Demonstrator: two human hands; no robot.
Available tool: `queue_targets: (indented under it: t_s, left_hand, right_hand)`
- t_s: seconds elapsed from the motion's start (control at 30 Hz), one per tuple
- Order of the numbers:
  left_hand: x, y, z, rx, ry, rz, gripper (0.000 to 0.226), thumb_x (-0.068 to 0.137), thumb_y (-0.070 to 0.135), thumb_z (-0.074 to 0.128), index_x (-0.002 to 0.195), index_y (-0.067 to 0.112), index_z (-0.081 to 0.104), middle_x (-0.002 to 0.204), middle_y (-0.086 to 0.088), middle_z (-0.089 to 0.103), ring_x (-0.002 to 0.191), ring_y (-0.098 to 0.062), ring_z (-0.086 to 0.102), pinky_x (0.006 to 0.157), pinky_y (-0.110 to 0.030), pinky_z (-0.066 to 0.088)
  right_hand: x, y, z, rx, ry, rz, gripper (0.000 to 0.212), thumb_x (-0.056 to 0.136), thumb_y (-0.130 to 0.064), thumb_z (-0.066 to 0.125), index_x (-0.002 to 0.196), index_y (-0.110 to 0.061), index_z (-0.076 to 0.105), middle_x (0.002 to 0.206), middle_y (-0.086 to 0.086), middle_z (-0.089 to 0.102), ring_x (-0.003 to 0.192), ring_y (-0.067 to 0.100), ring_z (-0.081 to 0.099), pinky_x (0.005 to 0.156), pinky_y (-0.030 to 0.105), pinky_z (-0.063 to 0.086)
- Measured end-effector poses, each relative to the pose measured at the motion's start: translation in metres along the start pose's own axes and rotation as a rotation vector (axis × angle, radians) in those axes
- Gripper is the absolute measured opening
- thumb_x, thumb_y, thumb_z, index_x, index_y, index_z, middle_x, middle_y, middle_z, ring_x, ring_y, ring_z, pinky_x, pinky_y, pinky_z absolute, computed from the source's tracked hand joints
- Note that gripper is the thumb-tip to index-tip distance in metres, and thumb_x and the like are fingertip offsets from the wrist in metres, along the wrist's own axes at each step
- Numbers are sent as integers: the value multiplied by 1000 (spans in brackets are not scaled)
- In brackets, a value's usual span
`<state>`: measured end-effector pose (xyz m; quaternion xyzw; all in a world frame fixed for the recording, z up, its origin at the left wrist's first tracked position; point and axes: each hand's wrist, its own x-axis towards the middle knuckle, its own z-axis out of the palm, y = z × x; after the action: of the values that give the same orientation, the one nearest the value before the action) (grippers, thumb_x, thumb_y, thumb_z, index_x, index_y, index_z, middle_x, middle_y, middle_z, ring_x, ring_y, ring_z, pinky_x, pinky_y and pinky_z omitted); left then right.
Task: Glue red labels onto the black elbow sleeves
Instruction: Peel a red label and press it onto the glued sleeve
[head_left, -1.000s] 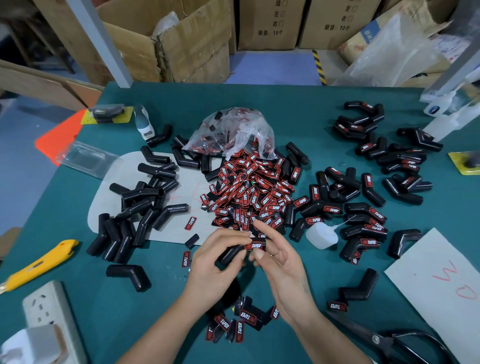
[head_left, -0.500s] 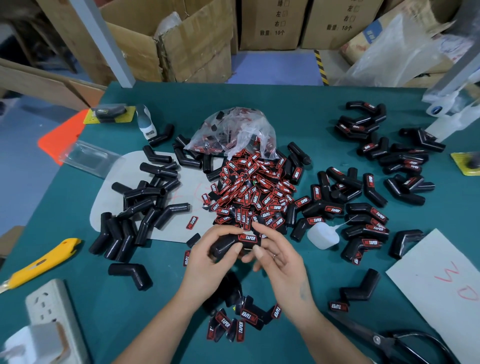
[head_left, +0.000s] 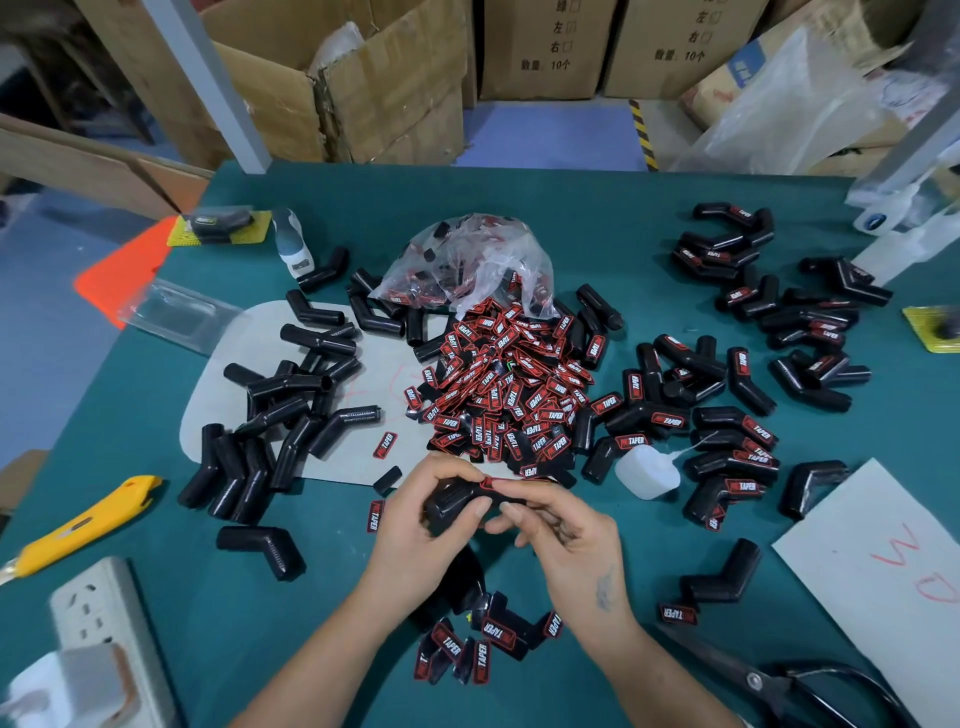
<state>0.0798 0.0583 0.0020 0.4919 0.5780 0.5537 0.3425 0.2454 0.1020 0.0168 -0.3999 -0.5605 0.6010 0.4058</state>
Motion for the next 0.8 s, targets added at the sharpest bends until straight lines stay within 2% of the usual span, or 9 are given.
queue_targets:
  t_s: [0.1, 0.23, 0.33, 0.4, 0.5, 0.63, 0.8]
  left_hand:
    - [-1, 3, 2, -47, 3, 15, 24, 94, 23, 68, 110, 41, 67, 108, 11, 66, 100, -16, 67, 90, -25, 52]
    - [-2, 8, 5, -162, 28, -3, 13, 96, 17, 65, 105, 26, 68, 110, -2, 70, 102, -20, 68, 81, -24, 57]
    - [-1, 7, 4, -119, 60, 2, 10, 94, 18, 67, 102, 25, 70, 110, 2, 72, 108, -18, 69, 92, -23, 54]
    - [-1, 7, 5, -75, 57, 18, 12, 94, 19, 68, 103, 27, 71, 112, 7, 73, 112, -19, 70, 98, -28, 54]
    - [0, 6, 4, -26, 65, 59, 13, 95, 19, 70, 104, 28, 74, 115, 7, 75, 113, -22, 71, 98, -36, 56]
    - [1, 5, 2, 26, 92, 105, 12, 94, 19, 73, 104, 24, 77, 114, 7, 77, 110, -21, 73, 99, -30, 55]
    - [1, 6, 1, 55, 85, 124, 9, 93, 18, 73, 100, 20, 78, 114, 9, 77, 110, -19, 74, 99, -30, 55]
  right_hand:
    - [0, -1, 1, 10, 0, 7, 33, 96, -8, 67, 106, -38, 78, 95, 1, 80, 85, 19, 79, 72, 20, 53]
    - [-1, 0, 1, 5, -11, -25, 31, 99, -9, 68, 114, -37, 72, 100, 1, 79, 91, 21, 78, 79, 21, 54]
    - [-1, 2, 0, 1, -27, -27, 24, 102, -17, 66, 118, -36, 69, 101, 0, 79, 98, 23, 77, 83, 22, 55]
    - [-1, 3, -1, -14, -24, -39, 22, 103, -18, 65, 117, -34, 70, 101, -1, 80, 101, 22, 77, 84, 21, 54]
    - [1, 6, -2, -10, -14, -45, 18, 102, -21, 66, 115, -33, 70, 105, 0, 80, 103, 22, 77, 90, 24, 55]
    - [3, 7, -4, 6, -32, -48, 13, 104, -28, 65, 115, -33, 68, 106, 0, 79, 104, 22, 77, 91, 23, 54]
    - [4, 10, -5, -12, -24, -63, 13, 104, -24, 64, 111, -34, 69, 101, -2, 80, 102, 19, 77, 87, 18, 53]
